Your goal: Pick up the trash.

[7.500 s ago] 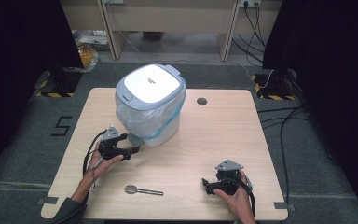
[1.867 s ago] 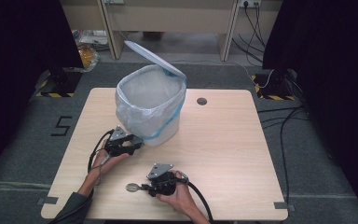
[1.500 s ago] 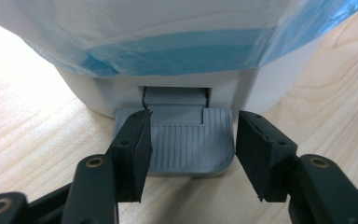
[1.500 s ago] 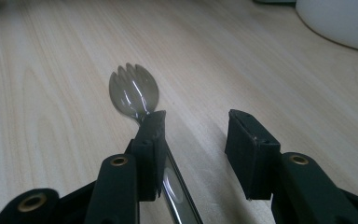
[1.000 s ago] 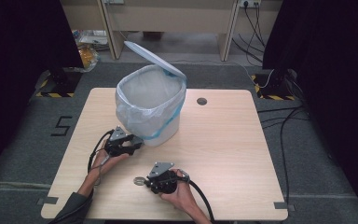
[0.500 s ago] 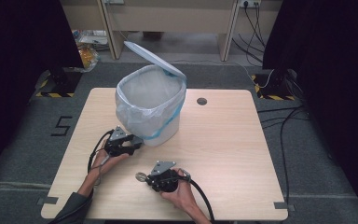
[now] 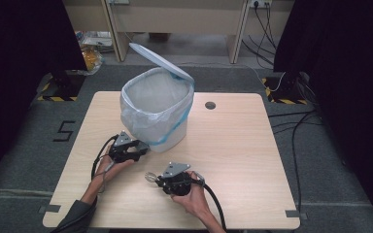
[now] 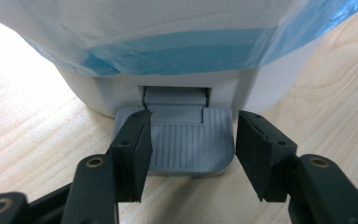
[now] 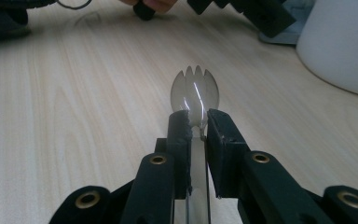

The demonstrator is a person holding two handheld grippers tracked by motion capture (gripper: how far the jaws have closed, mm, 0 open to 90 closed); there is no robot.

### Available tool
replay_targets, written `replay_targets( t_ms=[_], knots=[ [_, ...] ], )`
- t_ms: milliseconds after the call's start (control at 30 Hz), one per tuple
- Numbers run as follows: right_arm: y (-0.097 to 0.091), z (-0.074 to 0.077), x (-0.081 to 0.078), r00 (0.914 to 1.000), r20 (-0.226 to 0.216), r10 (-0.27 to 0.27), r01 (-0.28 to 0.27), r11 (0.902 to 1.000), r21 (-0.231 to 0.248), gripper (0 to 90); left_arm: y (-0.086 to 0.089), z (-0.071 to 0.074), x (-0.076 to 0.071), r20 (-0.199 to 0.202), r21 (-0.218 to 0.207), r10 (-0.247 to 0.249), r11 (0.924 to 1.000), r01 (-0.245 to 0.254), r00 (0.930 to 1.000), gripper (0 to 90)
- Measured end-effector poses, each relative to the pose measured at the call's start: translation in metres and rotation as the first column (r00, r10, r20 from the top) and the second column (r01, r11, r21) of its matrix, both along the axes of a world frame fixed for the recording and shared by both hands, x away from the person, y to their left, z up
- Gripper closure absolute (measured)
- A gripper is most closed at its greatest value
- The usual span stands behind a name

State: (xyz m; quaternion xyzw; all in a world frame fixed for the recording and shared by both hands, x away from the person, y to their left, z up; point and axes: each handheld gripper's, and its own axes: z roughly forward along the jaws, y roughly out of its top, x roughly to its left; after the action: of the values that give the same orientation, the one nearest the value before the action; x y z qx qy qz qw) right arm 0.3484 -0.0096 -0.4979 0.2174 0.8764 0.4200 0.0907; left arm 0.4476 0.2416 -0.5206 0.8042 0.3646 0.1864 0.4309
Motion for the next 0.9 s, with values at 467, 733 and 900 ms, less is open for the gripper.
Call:
replay_targets(
  t_ms=[467,733,900],
  knots=[
    [-0.011,0.019,0.001,0.9993,0.034,-0.017,0.016,0.9995,0.026,79.9,0.0,0.0,0.0,0.001,0.002,0.0,1.0,0.0,1.0,45.8],
    [-0.022,0.035,0.001,0.9987,0.043,-0.028,0.025,0.9981,0.056,79.9,0.0,0.0,0.0,0.001,-0.005,0.002,1.0,-0.002,1.0,45.8],
    [-0.028,0.044,0.001,0.9982,0.047,-0.036,0.033,0.9968,0.072,79.8,-0.001,0.0,0.0,0.002,0.004,0.006,1.0,-0.006,1.0,45.8]
  ],
)
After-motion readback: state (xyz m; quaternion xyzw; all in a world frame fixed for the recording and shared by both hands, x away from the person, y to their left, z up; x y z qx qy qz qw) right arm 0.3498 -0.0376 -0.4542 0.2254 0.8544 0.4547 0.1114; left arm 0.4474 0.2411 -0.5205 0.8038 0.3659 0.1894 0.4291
